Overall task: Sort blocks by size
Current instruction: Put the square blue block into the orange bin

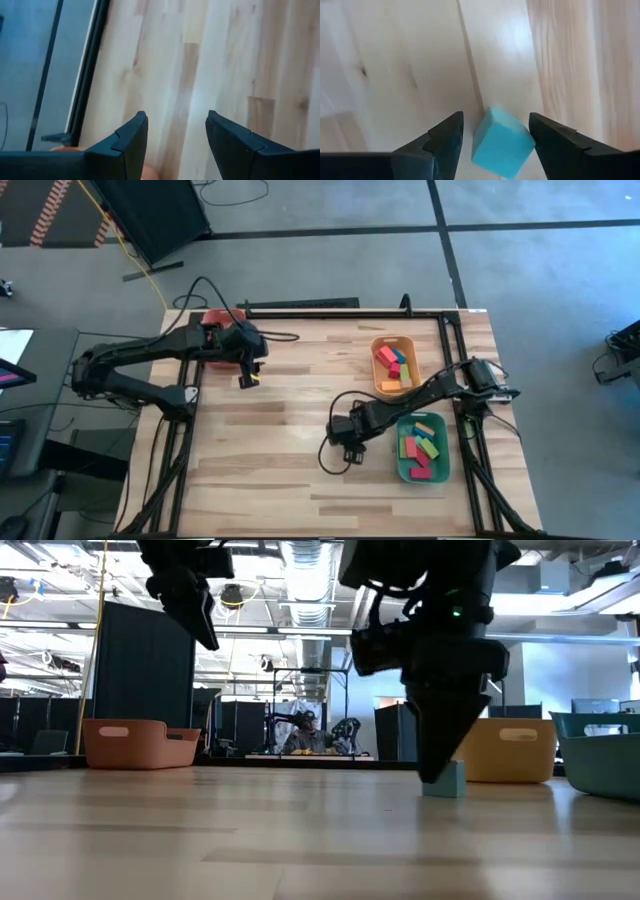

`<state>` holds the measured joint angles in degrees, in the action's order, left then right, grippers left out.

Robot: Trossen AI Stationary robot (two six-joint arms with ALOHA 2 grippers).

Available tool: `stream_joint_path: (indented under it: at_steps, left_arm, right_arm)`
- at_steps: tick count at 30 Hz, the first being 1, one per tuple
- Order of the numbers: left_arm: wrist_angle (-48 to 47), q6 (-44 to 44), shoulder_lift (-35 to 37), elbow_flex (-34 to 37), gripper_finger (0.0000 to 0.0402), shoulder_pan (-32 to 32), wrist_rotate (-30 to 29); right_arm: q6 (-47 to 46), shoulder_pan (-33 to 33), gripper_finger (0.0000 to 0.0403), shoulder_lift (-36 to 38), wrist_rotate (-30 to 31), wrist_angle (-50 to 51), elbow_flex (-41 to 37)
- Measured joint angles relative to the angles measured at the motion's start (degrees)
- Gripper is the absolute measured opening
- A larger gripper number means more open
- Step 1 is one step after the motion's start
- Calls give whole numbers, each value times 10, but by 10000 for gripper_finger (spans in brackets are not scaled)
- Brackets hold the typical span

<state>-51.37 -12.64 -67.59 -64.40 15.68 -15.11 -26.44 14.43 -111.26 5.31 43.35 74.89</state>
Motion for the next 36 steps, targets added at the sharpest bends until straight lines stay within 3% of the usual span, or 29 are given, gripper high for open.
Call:
stream_joint_path:
  at_steps: [10,18,24,31,36]
  left_arm:
    - [32,1,0,10,191,-40,0]
    - [53,0,0,55,191,-44,0]
    - [89,2,0,97,191,-44,20]
    - [160,5,0,141,191,-45,69]
    - [183,13,0,154,191,-45,88]
  right_arm:
    - [30,-4,255,-1,48,-58,6]
    - [22,19,255,0,58,77,59]
    - [-36,56,255,1,58,177,76]
    - [-68,73,250,1,34,164,40]
    - [-56,56,215,1,33,131,29]
